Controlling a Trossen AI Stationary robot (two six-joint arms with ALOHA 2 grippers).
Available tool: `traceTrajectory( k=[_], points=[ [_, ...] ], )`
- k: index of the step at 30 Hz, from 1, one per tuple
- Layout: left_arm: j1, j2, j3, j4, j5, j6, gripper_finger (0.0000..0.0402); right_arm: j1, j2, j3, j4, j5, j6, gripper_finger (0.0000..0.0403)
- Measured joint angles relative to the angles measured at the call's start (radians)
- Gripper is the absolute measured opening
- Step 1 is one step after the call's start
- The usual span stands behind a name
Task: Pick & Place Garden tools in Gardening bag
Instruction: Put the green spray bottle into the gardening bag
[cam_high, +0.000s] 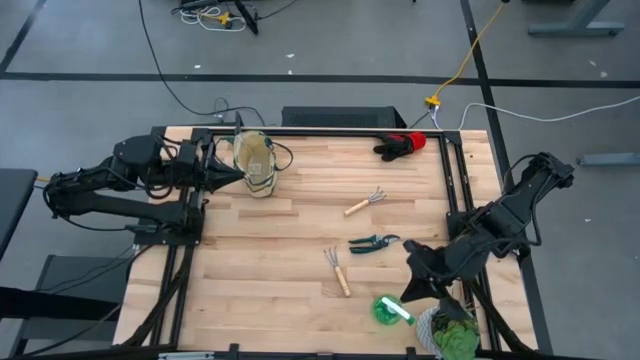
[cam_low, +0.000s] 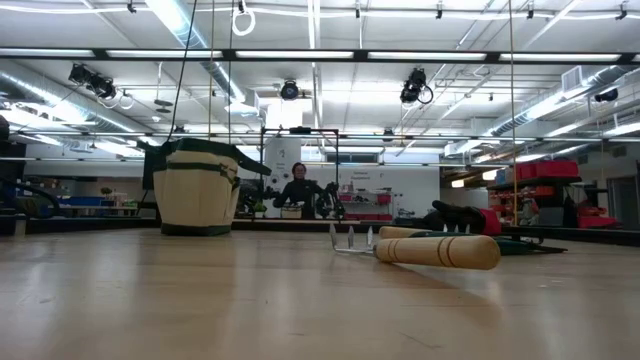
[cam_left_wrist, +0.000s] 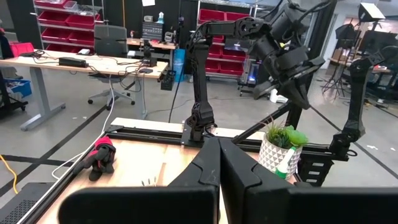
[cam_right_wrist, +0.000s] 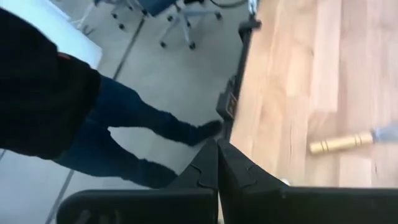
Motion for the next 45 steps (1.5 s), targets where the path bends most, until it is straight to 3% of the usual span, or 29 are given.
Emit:
traceTrajectory(
  k=[17,36,45],
  points=[
    [0.000,0.000,0.000,-0.002,-0.001,-0.001,0.0002,-0.003,0.000,0.000,-0.070,0.001,0.121,0.0008],
    [0.000,0.000,0.000,-0.002,-0.002,-0.001,0.0002,-0.003,0.000,-0.001,-0.063,-0.035,0.188,0.0229],
    [0.000,0.000,0.000,-0.003,-0.011,-0.001,0.0002,-0.004,0.017,-0.001,-0.061,-0.088,0.184,0.0245]
  ],
)
